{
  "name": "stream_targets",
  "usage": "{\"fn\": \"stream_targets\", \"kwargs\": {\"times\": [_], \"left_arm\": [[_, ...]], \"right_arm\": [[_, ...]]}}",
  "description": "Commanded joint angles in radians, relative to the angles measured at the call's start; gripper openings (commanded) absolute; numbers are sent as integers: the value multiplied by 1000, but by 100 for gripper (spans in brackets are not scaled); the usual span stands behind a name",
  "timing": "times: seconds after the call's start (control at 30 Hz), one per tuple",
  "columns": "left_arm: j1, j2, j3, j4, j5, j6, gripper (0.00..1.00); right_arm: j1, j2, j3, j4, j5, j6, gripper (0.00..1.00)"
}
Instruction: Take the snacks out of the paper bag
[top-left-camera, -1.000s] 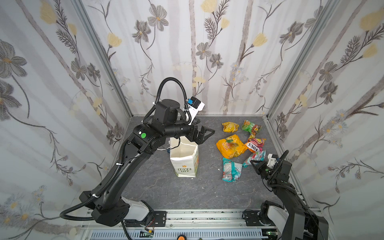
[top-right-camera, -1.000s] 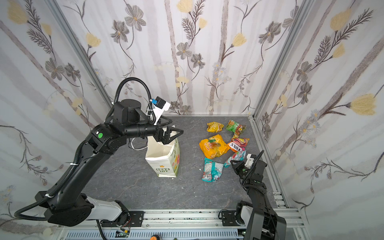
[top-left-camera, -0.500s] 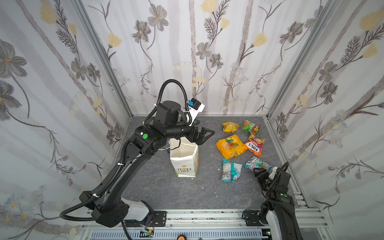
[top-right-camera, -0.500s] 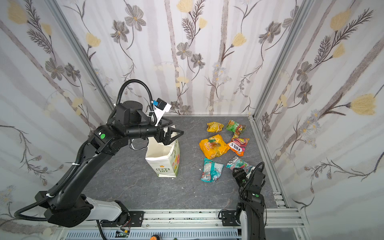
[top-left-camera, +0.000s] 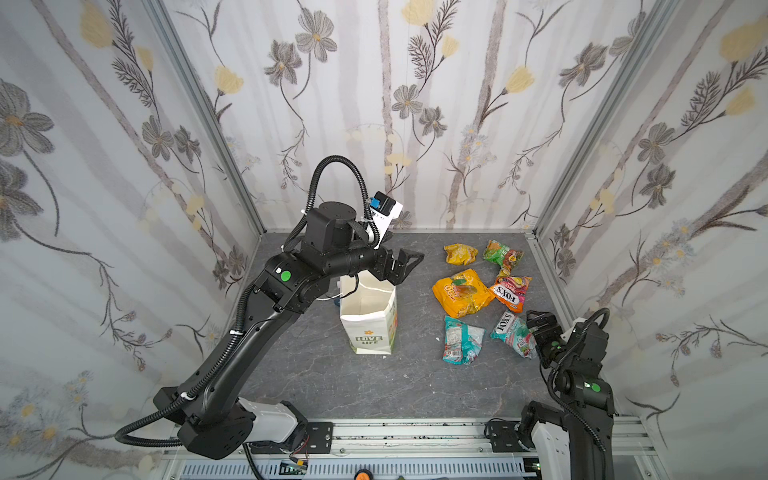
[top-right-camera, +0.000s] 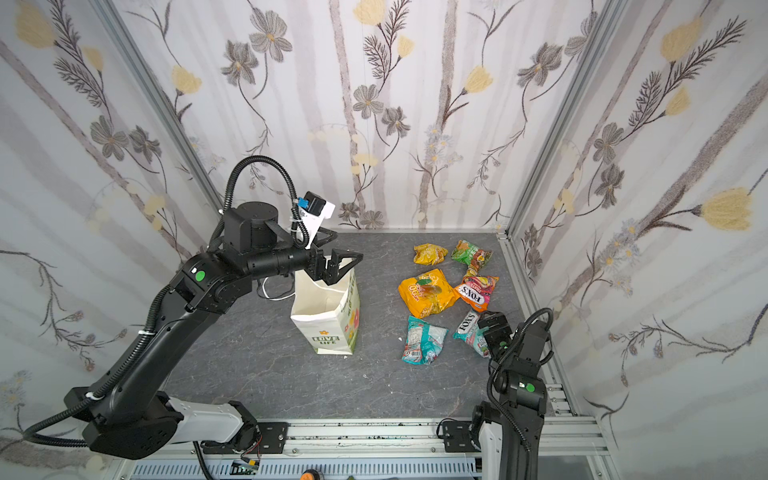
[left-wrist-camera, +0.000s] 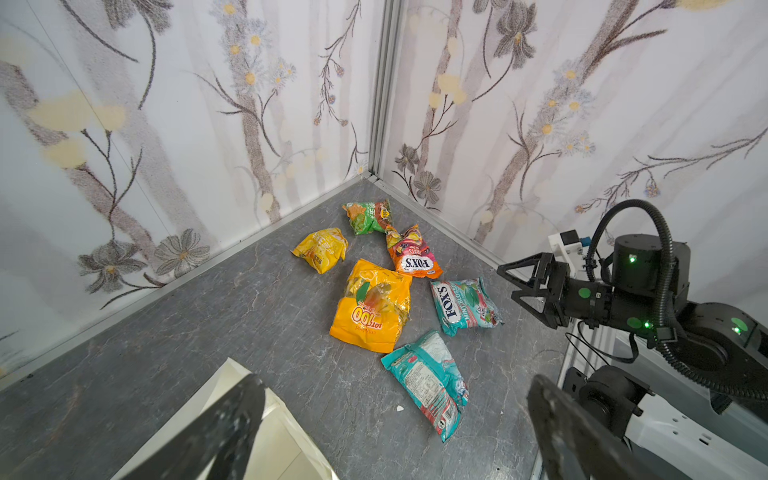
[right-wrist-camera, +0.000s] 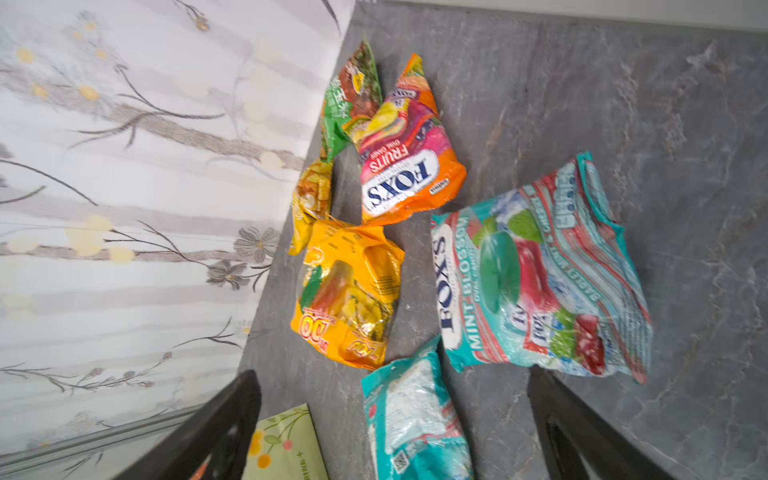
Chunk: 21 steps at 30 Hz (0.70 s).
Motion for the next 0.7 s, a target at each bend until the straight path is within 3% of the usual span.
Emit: {"fn": "stream_targets", "kwargs": {"times": [0.0,0.2,0.4,0.53,0.67], "left_arm": [[3,7,11,50,19,9,100],[26,-17,-29,83,-156,-2,100],[112,-19,-86,118,-442,-8,100],[294,-75,-248,240,-490,-144,100],[478,-153,-447,346,-540,-252,100]], "right_arm": [[29,78,107,110,-3,-32,99],[223,250,265,249,228,-269,99],[315,310,124,561,462,-462,99],[371,341,-49,877,633,-651,99],[385,430,-163,1137,671,-786,99]]}}
